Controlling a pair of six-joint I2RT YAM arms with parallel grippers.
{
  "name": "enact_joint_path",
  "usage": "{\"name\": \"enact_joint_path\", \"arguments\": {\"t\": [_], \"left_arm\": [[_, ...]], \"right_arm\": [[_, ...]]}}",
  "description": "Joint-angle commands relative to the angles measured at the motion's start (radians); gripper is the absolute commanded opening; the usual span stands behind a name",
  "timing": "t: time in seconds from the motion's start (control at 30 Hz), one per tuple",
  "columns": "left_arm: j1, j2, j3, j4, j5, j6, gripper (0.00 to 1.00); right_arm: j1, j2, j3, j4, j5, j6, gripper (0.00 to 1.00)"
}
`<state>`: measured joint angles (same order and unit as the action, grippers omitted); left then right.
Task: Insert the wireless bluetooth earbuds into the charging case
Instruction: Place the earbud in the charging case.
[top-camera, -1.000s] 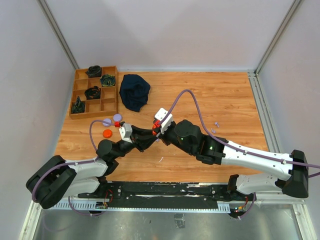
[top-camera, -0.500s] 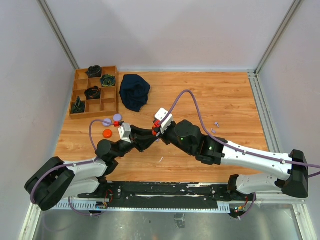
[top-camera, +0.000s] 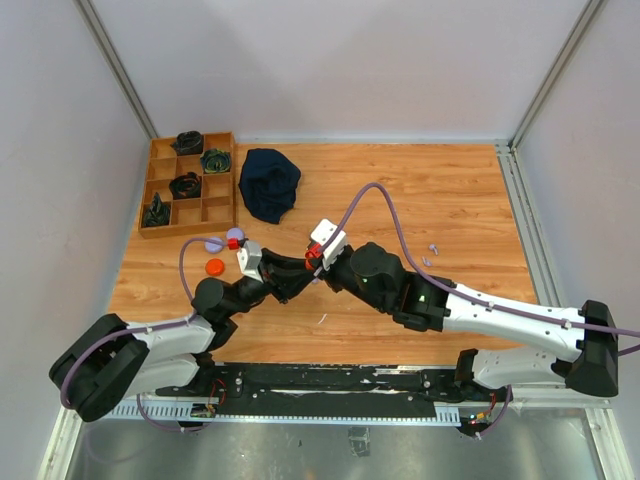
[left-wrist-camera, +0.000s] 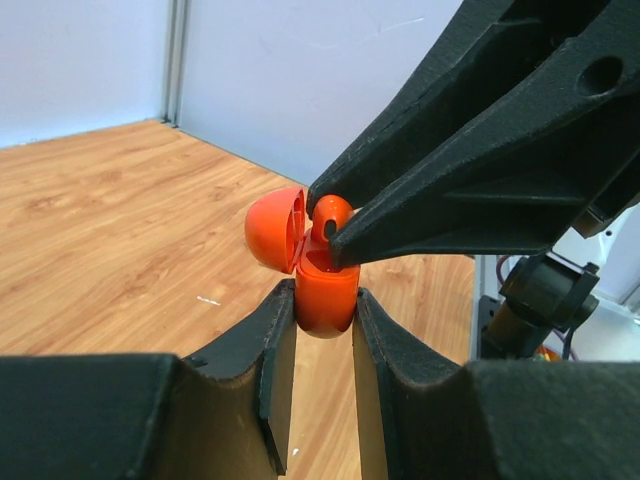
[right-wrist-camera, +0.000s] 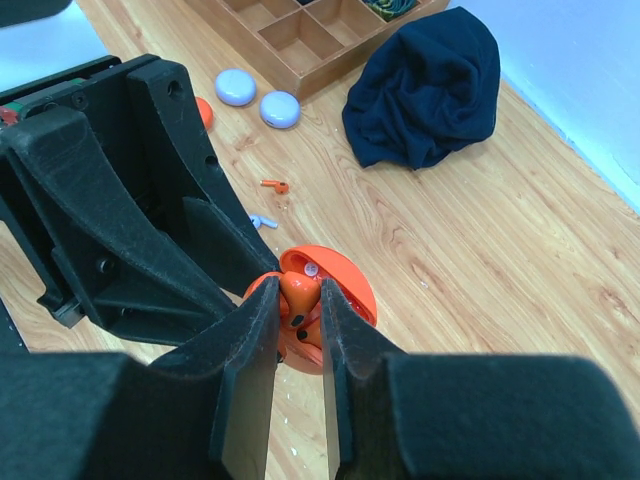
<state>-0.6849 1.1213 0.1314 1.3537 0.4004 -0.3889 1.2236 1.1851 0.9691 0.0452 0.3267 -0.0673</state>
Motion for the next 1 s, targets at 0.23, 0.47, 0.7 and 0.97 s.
{"name": "enact_joint_path", "arguments": {"t": [0.23,0.47,0.7,0.97], "left_arm": [[-0.006,0.019,0.028,0.07,-0.002,-0.013,0.0],[-0.006,0.038,0.017,0.068,0.025,0.011,0.0],[-0.005,0.063,0.008,0.083,0.053,-0.001,0.0],[-0.006,0.054,0.019,0.059,0.132,0.003,0.0]], "right_arm": [[0.013,-0.022,-0.002,-0.041,0.021,0.01,0.27],[0.012,-0.046,0.036,-0.094,-0.007,0.001,0.39],[0.001,-0.073,0.121,-0.245,-0.139,-0.041,0.55],[-0.189,-0.113,0.183,-0.43,-0.511,-0.074,0.74]]}}
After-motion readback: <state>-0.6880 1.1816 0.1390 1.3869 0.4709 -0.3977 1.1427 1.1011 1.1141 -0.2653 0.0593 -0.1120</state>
